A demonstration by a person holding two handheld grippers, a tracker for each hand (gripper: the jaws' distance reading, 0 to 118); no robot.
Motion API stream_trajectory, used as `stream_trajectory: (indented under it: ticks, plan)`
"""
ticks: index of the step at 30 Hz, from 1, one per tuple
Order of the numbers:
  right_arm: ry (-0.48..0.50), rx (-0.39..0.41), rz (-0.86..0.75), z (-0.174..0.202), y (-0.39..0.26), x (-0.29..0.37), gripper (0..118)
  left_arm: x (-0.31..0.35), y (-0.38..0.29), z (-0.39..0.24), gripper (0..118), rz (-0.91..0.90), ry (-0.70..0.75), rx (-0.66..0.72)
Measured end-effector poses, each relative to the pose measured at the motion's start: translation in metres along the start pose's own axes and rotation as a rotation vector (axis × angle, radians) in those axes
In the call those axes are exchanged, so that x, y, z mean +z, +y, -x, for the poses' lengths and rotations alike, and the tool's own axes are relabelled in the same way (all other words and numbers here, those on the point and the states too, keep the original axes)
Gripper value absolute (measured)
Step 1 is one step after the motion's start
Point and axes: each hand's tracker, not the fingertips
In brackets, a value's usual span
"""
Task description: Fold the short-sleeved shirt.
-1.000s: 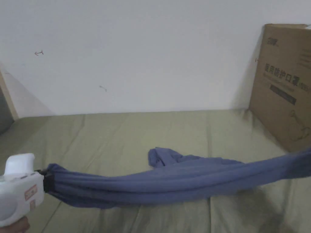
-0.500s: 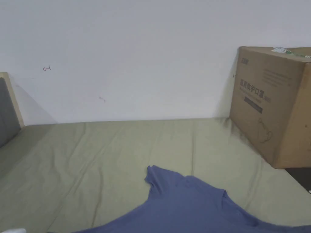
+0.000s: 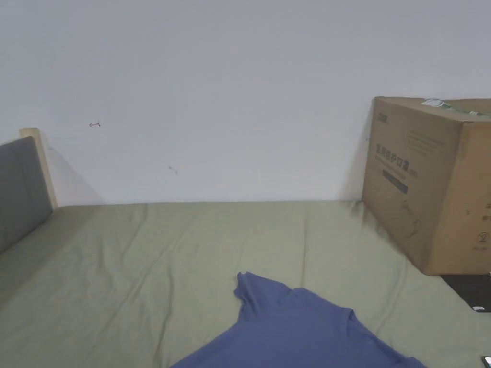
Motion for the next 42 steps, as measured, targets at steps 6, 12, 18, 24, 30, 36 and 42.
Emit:
stream_trajectory:
  ticks: [6, 12, 18, 24, 30, 36, 42]
  plan:
    - [0.124, 0.045, -0.159, 0.070, 0.035, 0.074, 98, 0.052, -0.031, 0.005, 39, -0.167, 0.084, 0.109]
    - [0.211, 0.098, -0.108, 0.119, 0.066, 0.073, 0, 0.027, -0.048, 0.000, 0, -0.064, 0.057, 0.119]
    - [0.282, 0.145, -0.106, 0.140, 0.095, 0.053, 0, -0.070, -0.019, 0.030, 45, 0.053, 0.072, 0.173]
    - [0.298, 0.158, -0.089, 0.149, 0.103, 0.031, 0, -0.155, -0.022, 0.038, 82, 0.245, 0.073, 0.151]
    - [0.301, 0.191, -0.037, 0.147, 0.107, 0.005, 0, -0.143, -0.031, 0.020, 2, 0.227, -0.008, 0.120]
    - [0.350, 0.212, 0.102, 0.141, 0.140, -0.109, 0, -0.127, -0.023, 0.020, 2, 0.138, -0.010, 0.137]
    - [0.359, 0.368, 0.190, 0.163, 0.178, -0.305, 112, -0.136, -0.020, 0.016, 2, 0.123, -0.044, 0.113]
